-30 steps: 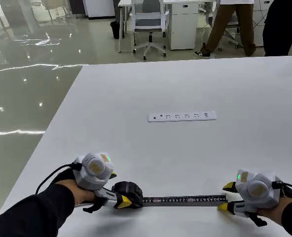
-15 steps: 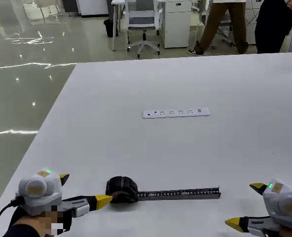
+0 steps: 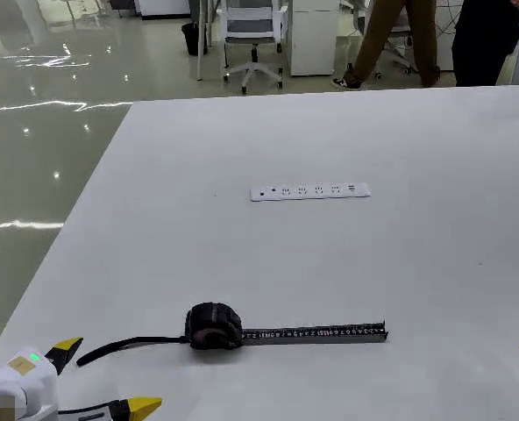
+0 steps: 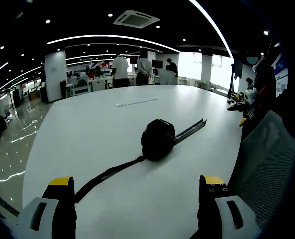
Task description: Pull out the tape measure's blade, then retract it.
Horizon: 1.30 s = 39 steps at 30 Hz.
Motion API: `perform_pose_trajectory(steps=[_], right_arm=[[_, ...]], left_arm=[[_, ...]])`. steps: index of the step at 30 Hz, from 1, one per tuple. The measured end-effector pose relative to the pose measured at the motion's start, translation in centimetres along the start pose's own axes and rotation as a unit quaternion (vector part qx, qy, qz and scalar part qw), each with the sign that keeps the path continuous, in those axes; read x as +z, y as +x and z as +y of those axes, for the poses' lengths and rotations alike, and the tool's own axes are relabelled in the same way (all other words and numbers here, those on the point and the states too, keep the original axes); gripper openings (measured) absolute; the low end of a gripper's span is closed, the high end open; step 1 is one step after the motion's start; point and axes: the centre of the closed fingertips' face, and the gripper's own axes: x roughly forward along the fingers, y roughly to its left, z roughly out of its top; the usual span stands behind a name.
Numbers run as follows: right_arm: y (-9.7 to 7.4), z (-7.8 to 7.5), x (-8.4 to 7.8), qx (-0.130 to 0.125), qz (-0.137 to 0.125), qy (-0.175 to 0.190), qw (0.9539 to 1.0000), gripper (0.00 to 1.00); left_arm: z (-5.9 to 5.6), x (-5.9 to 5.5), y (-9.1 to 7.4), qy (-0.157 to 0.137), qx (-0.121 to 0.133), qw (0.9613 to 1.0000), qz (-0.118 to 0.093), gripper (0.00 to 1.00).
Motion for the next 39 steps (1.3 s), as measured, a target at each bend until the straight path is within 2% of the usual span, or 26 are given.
perform_pose_trajectory(steps=[4, 9, 11, 12, 16, 20, 26, 29, 30, 33, 34, 35, 36, 37, 39], right_arm=[[-0.4, 0.0, -0.3, -0.002, -0.002, 0.004, 1.0000, 1.00], [-0.7, 0.3, -0.4, 0.007, 0.005, -0.009, 0.9999, 1.00], [-0.8, 0.4, -0.4, 0.008, 0.006, -0.013, 0.9999, 1.00], [-0.9, 0.5, -0.4, 0.008, 0.007, -0.018, 0.9998, 1.00], [-1.1, 0.5, -0.3, 0.011, 0.008, -0.023, 0.9996, 1.00], [-1.5, 0.3, -0.2, 0.010, 0.004, -0.017, 0.9998, 1.00], [-1.7, 0.1, -0.2, 0.007, 0.006, -0.017, 0.9998, 1.00], [-1.8, 0.0, -0.4, 0.008, 0.007, -0.015, 0.9998, 1.00], [-1.8, -0.1, -0.4, 0.008, 0.007, -0.012, 0.9999, 1.00], [-1.9, -0.1, -0.2, 0.009, 0.004, -0.006, 0.9999, 1.00], [-1.9, -0.1, -0.1, 0.010, 0.004, -0.005, 0.9999, 1.00], [-1.9, 0.0, 0.0, 0.015, 0.000, 0.002, 0.9999, 1.00], [-1.9, 0.0, 0.1, 0.016, 0.000, 0.006, 0.9999, 1.00], [-1.9, 0.0, 0.0, 0.017, 0.002, 0.005, 0.9998, 1.00], [-1.9, 0.0, 0.2, 0.018, 0.000, 0.001, 0.9998, 1.00]], left_arm=[[-0.2, -0.2, -0.6, -0.011, 0.003, 0.9999, 0.000, 1.00], [0.1, -0.4, -1.1, -0.020, 0.006, 0.9998, 0.004, 1.00], [0.0, 0.3, -1.3, -0.025, 0.006, 0.9997, -0.003, 1.00], [0.1, 0.8, -1.5, -0.021, 0.016, 0.9996, -0.009, 1.00], [0.4, 1.2, -1.7, -0.029, 0.025, 0.9992, -0.010, 1.00], [-0.1, 1.6, -1.7, -0.020, 0.018, 0.9995, -0.015, 1.00], [-0.4, 1.6, -1.6, -0.021, 0.009, 0.9997, -0.013, 1.00], [-0.5, 2.1, -1.6, -0.019, 0.007, 0.9995, -0.024, 1.00], [-0.9, 2.5, -1.5, -0.030, -0.005, 0.9989, -0.034, 1.00], [-0.8, 2.4, -1.4, -0.013, 0.004, 0.9995, -0.028, 1.00], [-0.8, 2.4, -1.4, -0.015, 0.001, 0.9994, -0.030, 1.00], [-1.1, 2.3, -1.3, -0.023, -0.010, 0.9994, -0.022, 1.00], [-1.1, 2.2, -1.2, -0.025, -0.007, 0.9995, -0.017, 1.00], [-1.1, 2.2, -1.2, -0.020, -0.005, 0.9997, -0.014, 1.00], [-1.6, 2.1, -1.1, -0.020, -0.019, 0.9996, -0.011, 1.00]])
